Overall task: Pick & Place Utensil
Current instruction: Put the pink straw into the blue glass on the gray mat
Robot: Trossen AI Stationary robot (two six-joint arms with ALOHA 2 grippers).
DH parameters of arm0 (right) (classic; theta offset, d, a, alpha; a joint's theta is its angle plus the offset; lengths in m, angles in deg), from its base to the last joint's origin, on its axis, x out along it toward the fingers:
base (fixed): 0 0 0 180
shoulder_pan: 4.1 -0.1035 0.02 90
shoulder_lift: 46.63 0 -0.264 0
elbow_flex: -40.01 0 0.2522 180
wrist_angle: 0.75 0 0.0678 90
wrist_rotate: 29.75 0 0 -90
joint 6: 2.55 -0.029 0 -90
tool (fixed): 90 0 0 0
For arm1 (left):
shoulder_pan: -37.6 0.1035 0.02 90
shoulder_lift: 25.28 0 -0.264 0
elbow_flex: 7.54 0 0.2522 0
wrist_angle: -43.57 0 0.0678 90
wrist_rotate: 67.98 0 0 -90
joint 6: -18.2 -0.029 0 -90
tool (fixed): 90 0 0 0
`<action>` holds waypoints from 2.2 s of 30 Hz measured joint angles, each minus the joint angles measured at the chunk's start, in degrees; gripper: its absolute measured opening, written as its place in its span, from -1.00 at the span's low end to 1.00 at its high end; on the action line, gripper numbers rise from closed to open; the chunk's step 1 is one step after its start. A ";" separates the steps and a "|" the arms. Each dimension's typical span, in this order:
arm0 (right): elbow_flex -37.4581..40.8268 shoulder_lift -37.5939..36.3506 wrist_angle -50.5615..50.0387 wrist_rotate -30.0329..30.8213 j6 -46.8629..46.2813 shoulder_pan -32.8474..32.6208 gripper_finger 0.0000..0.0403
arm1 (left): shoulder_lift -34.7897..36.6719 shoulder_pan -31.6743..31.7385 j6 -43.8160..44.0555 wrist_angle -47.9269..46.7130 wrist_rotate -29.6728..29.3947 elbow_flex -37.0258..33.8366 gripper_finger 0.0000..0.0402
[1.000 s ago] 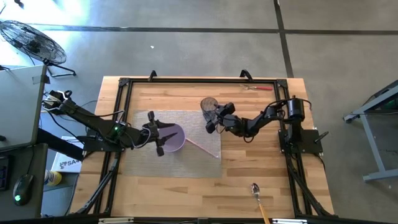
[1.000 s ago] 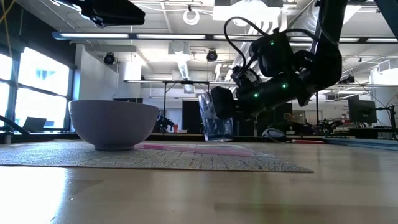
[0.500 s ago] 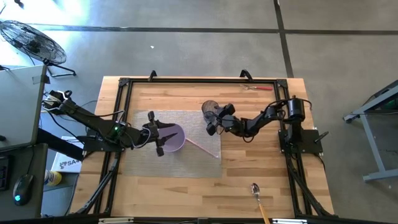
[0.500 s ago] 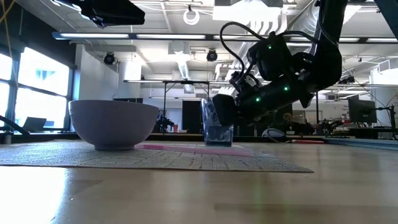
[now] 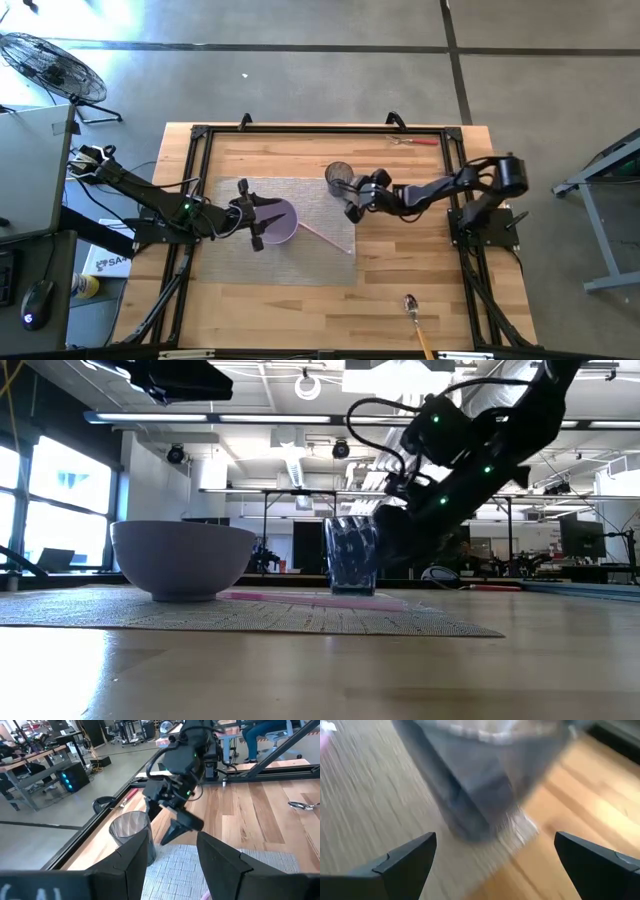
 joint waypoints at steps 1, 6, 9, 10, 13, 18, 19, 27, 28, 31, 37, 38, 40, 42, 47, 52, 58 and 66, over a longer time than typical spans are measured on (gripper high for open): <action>-0.13 -1.27 -2.74 0.00 -1.60 -0.39 0.98 | 0.00 0.00 0.00 0.02 0.00 0.00 -0.17; -5.14 -8.18 -23.28 -0.20 -8.53 -4.68 0.96 | 0.00 0.00 0.00 -0.34 0.00 0.00 -0.17; -10.58 -10.15 -36.15 -0.26 -13.00 -8.78 0.92 | 0.00 0.00 -0.02 -0.75 -0.02 0.00 -0.17; -12.43 -10.36 -40.17 -0.55 -14.77 -10.12 0.91 | 0.00 0.00 0.00 -1.02 -0.02 0.00 -0.17; -17.01 -10.00 -47.10 -2.15 -18.48 -14.78 0.87 | 0.00 0.00 -0.02 -1.07 -0.02 0.00 -0.17; -19.34 -6.49 -39.90 1.36 -15.91 -22.09 0.80 | 0.00 0.00 -0.02 -1.07 0.00 0.00 -0.17; -19.34 -5.22 -37.27 2.49 -14.76 -23.06 0.78 | 0.00 0.00 -0.02 -1.07 0.00 0.00 -0.17; -19.32 8.90 -12.48 4.35 -5.42 -23.14 0.56 | 0.00 0.00 -0.02 -1.06 -0.04 0.00 -0.17; -19.32 10.43 -9.78 4.31 -4.95 -22.54 0.52 | 0.00 0.00 -0.01 -1.07 -0.03 0.00 -0.17; -19.39 14.08 -3.72 3.99 -3.99 -20.46 0.41 | 0.00 0.00 -0.02 -1.07 -0.02 0.00 -0.17; -23.62 17.92 -7.32 0.80 -3.91 -17.92 0.15 | 0.00 0.00 0.00 -1.05 -0.04 0.00 -0.17; -24.28 18.37 -8.60 0.08 -3.90 -17.74 0.10 | 0.00 0.00 -0.01 -1.05 -0.02 0.00 -0.17; -25.29 19.24 -11.04 -1.43 -3.98 -17.38 0.01 | 0.00 0.00 0.00 -1.07 -0.03 0.00 -0.17; -25.71 19.66 -12.94 -2.95 -4.09 -17.06 -0.08 | 0.00 0.00 -0.02 -1.05 -0.04 0.00 -0.17; -25.77 19.69 -15.40 -5.00 -5.59 -16.59 -0.29 | 0.00 0.00 -0.02 -1.05 -0.02 0.00 -0.17; -25.81 19.60 -15.58 -6.92 -5.50 -16.54 -0.45 | 0.00 0.00 -0.02 -1.05 -0.02 0.00 -0.17; -25.81 19.58 -15.77 -7.77 -5.61 -16.52 -0.60 | 0.00 0.00 0.00 -1.05 -0.03 0.00 -0.17; -25.78 19.58 -15.98 -7.63 -5.62 -16.52 -0.75 | 0.00 0.00 -0.01 -1.05 -0.03 0.00 -0.17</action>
